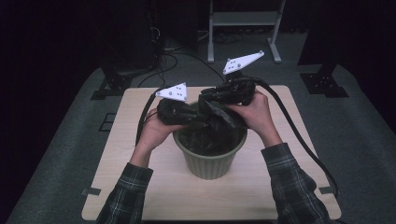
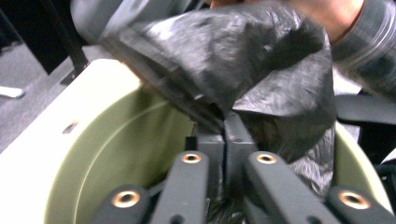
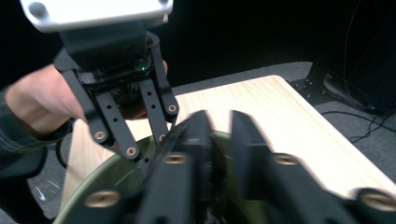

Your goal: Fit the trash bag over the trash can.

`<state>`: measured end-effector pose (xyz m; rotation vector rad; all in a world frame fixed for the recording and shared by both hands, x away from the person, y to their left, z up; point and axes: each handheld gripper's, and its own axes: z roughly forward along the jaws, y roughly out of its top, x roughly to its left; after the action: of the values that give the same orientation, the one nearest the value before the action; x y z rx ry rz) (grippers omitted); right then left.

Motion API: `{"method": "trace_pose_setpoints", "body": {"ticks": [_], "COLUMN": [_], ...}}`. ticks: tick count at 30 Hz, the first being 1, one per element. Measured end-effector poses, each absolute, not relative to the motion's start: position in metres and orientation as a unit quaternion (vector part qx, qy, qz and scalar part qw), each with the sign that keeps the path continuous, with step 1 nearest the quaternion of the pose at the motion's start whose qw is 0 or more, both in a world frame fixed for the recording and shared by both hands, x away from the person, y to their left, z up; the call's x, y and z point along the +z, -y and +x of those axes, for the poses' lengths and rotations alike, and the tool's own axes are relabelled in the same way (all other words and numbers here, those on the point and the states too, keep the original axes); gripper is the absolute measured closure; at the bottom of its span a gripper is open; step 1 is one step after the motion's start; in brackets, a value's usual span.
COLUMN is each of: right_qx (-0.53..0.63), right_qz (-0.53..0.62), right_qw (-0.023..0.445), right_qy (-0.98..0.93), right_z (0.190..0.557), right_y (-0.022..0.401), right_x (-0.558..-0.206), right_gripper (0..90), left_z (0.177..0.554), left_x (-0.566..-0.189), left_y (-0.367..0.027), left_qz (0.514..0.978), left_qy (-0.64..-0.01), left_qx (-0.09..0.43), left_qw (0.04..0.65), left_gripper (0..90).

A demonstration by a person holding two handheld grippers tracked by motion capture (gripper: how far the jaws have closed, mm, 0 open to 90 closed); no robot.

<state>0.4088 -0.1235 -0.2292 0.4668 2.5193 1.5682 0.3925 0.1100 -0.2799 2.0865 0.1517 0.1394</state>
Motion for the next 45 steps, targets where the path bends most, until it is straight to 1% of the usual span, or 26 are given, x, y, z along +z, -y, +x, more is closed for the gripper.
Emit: {"method": "trace_pose_setpoints", "body": {"ticks": [1, 3, 4, 5, 9, 13, 14, 16, 17, 18, 19, 20, 21, 27, 31, 34, 37, 38, 40, 45], "right_qx": [0.522, 0.524, 0.525, 0.524, 0.522, 0.528, 0.527, 0.518, 0.513, 0.509, 0.506, 0.503, 0.503, 0.496, 0.492, 0.486, 0.497, 0.501, 0.509, 0.533], "right_qz": [0.160, 0.164, 0.169, 0.170, 0.180, 0.178, 0.177, 0.176, 0.173, 0.170, 0.165, 0.163, 0.160, 0.138, 0.114, 0.099, 0.098, 0.100, 0.106, 0.142], "right_qw": [0.075, 0.078, 0.077, 0.075, 0.074, 0.064, 0.060, 0.059, 0.054, 0.054, 0.049, 0.046, 0.043, 0.016, -0.012, -0.019, -0.008, -0.001, 0.014, 0.049], "right_qy": [-0.834, -0.832, -0.831, -0.831, -0.830, -0.828, -0.829, -0.835, -0.839, -0.842, -0.845, -0.848, -0.848, -0.857, -0.863, -0.868, -0.862, -0.860, -0.854, -0.833], "right_z": [0.408, 0.406, 0.405, 0.404, 0.399, 0.394, 0.394, 0.394, 0.395, 0.394, 0.393, 0.393, 0.391, 0.380, 0.372, 0.366, 0.362, 0.362, 0.362, 0.373], "right_y": [0.127, 0.137, 0.143, 0.148, 0.168, 0.180, 0.180, 0.178, 0.175, 0.173, 0.170, 0.168, 0.166, 0.150, 0.136, 0.131, 0.138, 0.142, 0.150, 0.176], "right_x": [-0.229, -0.228, -0.228, -0.229, -0.235, -0.243, -0.245, -0.250, -0.252, -0.255, -0.257, -0.259, -0.261, -0.276, -0.286, -0.291, -0.284, -0.280, -0.272, -0.255], "right_gripper": [67.8, 62.6, 62.4, 60.4, 55.3, 50.2, 52.5, 64.4, 71.8, 81.3, 87.7, 89.9, 90.0, 90.0, 90.0, 89.9, 76.7, 74.8, 71.3, 69.5], "left_z": [0.392, 0.391, 0.390, 0.389, 0.388, 0.387, 0.386, 0.384, 0.384, 0.383, 0.383, 0.383, 0.384, 0.385, 0.385, 0.385, 0.384, 0.384, 0.382, 0.379], "left_x": [-0.281, -0.284, -0.285, -0.285, -0.285, -0.285, -0.284, -0.283, -0.283, -0.282, -0.282, -0.283, -0.283, -0.282, -0.281, -0.282, -0.282, -0.283, -0.283, -0.285], "left_y": [-0.113, -0.122, -0.126, -0.131, -0.142, -0.147, -0.147, -0.147, -0.148, -0.148, -0.149, -0.150, -0.151, -0.157, -0.157, -0.157, -0.157, -0.157, -0.157, -0.156], "left_qz": [0.865, 0.864, 0.863, 0.861, 0.854, 0.852, 0.851, 0.849, 0.849, 0.850, 0.853, 0.855, 0.856, 0.853, 0.848, 0.849, 0.851, 0.850, 0.850, 0.848], "left_qy": [-0.067, -0.073, -0.074, -0.076, -0.087, -0.090, -0.090, -0.087, -0.086, -0.087, -0.089, -0.093, -0.096, -0.106, -0.114, -0.113, -0.104, -0.101, -0.098, -0.093], "left_qx": [0.066, 0.075, 0.082, 0.087, 0.094, 0.095, 0.094, 0.095, 0.097, 0.099, 0.105, 0.109, 0.112, 0.123, 0.132, 0.132, 0.133, 0.131, 0.131, 0.125], "left_qw": [0.493, 0.492, 0.493, 0.496, 0.504, 0.507, 0.509, 0.512, 0.511, 0.509, 0.503, 0.498, 0.495, 0.496, 0.500, 0.499, 0.498, 0.500, 0.501, 0.507], "left_gripper": [89.3, 89.2, 89.2, 89.2, 89.0, 89.0, 89.1, 89.1, 89.1, 89.1, 89.1, 89.1, 89.1, 89.1, 89.1, 89.1, 89.1, 89.1, 89.1, 89.1]}}
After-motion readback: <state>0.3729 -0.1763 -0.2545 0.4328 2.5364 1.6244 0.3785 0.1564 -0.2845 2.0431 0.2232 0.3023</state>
